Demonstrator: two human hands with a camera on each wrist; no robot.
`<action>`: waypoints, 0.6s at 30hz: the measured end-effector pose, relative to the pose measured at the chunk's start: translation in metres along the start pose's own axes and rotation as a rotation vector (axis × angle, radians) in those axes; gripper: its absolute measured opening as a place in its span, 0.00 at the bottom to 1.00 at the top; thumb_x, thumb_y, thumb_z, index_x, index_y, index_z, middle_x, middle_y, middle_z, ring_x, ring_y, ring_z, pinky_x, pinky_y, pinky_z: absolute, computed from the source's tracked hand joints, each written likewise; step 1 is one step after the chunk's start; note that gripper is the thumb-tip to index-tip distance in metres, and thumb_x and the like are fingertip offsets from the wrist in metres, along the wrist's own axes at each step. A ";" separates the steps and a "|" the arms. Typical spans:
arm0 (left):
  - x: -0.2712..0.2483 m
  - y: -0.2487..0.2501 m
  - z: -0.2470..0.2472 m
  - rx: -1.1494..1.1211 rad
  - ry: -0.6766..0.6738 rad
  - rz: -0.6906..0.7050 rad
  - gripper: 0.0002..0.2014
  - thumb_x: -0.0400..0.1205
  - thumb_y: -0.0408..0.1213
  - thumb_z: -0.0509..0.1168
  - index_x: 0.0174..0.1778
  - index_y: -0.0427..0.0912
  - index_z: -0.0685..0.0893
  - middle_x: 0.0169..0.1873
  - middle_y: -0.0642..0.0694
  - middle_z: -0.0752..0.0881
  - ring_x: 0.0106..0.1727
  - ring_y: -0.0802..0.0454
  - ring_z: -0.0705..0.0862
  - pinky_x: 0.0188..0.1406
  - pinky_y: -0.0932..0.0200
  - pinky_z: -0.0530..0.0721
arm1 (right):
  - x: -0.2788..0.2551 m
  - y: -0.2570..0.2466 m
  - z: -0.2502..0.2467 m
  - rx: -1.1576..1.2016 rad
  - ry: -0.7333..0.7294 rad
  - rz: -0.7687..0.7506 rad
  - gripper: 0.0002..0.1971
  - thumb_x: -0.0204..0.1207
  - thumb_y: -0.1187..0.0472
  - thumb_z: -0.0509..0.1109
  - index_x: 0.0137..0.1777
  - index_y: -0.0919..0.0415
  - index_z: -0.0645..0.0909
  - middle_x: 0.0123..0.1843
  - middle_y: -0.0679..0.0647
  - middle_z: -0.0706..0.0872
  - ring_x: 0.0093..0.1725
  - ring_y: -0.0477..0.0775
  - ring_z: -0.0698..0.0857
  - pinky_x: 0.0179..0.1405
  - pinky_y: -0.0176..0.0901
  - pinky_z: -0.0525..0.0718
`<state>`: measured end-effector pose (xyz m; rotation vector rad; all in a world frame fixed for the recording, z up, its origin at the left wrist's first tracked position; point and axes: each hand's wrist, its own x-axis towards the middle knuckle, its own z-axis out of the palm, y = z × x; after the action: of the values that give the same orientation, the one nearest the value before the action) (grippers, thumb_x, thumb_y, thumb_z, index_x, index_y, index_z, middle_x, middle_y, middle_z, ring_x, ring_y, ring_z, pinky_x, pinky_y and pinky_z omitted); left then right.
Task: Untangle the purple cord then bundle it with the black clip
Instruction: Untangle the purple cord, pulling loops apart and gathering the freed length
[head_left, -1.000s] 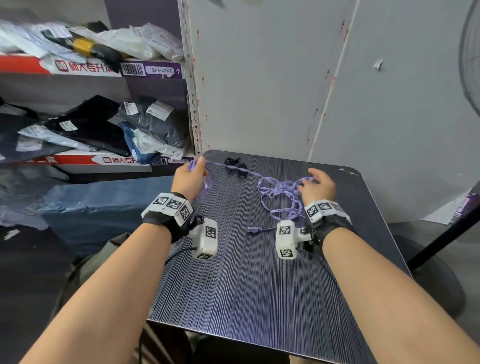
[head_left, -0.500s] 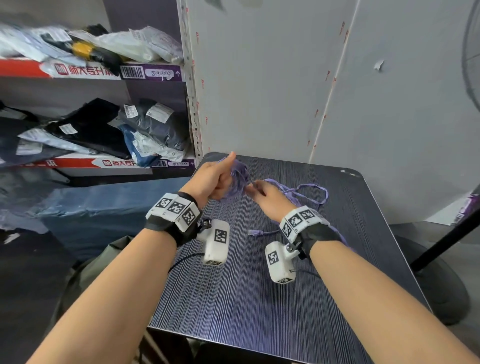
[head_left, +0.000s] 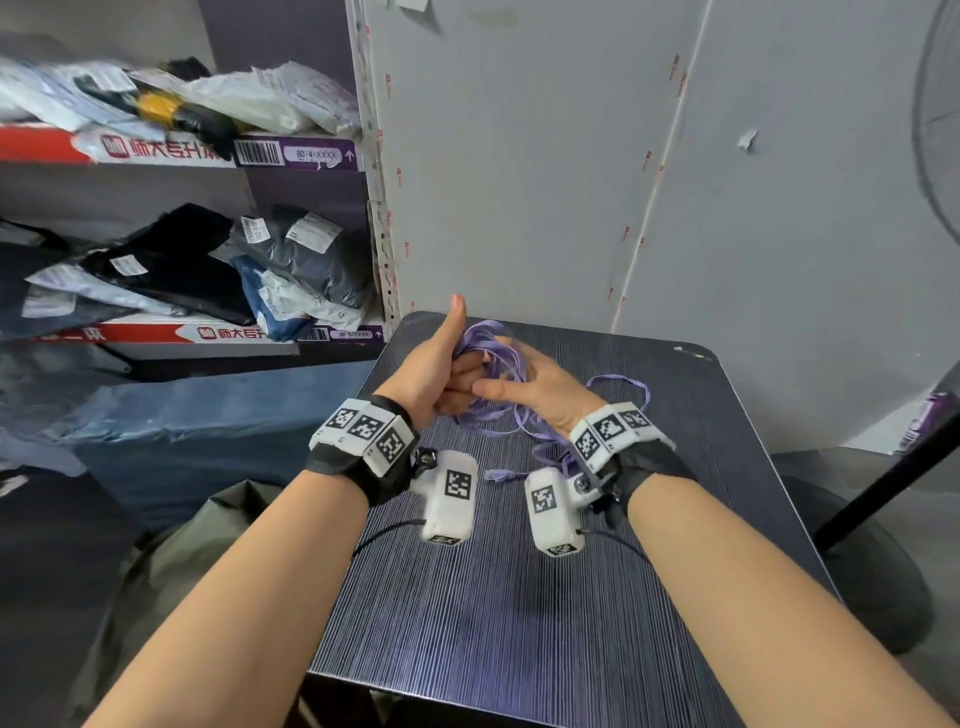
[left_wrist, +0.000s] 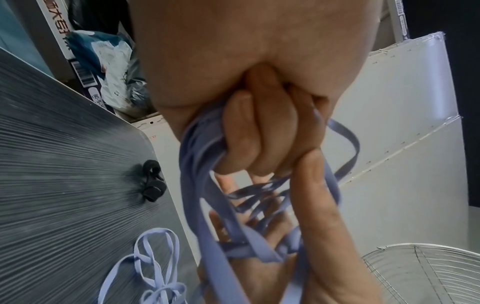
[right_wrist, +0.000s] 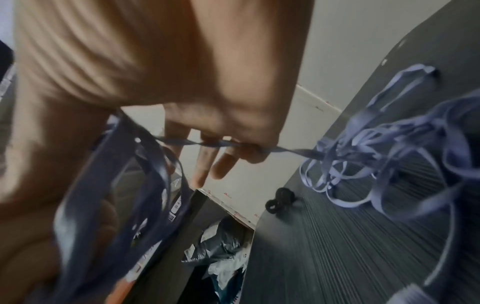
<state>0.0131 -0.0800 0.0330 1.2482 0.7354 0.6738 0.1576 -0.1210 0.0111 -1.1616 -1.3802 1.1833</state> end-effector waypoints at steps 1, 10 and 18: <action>0.000 0.000 0.002 0.000 -0.019 -0.007 0.32 0.79 0.69 0.42 0.16 0.50 0.60 0.13 0.55 0.58 0.14 0.59 0.53 0.17 0.68 0.47 | -0.002 0.002 0.000 0.033 0.008 0.015 0.20 0.71 0.70 0.74 0.60 0.53 0.79 0.55 0.50 0.87 0.59 0.51 0.85 0.67 0.47 0.79; 0.003 -0.002 -0.007 -0.022 0.134 0.029 0.30 0.82 0.64 0.47 0.21 0.46 0.62 0.14 0.54 0.59 0.14 0.58 0.56 0.16 0.65 0.54 | -0.006 -0.002 0.002 0.070 0.104 -0.014 0.05 0.76 0.69 0.68 0.40 0.60 0.80 0.29 0.47 0.83 0.32 0.44 0.80 0.44 0.35 0.75; 0.001 -0.007 -0.003 0.036 0.046 0.100 0.26 0.86 0.55 0.46 0.29 0.43 0.72 0.15 0.54 0.65 0.16 0.57 0.61 0.26 0.63 0.69 | -0.003 -0.001 -0.010 -0.070 0.274 -0.069 0.07 0.80 0.66 0.65 0.43 0.55 0.83 0.34 0.47 0.85 0.34 0.42 0.81 0.39 0.37 0.79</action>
<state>0.0116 -0.0785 0.0253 1.3125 0.7292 0.7755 0.1674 -0.1235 0.0129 -1.2642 -1.2495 0.8959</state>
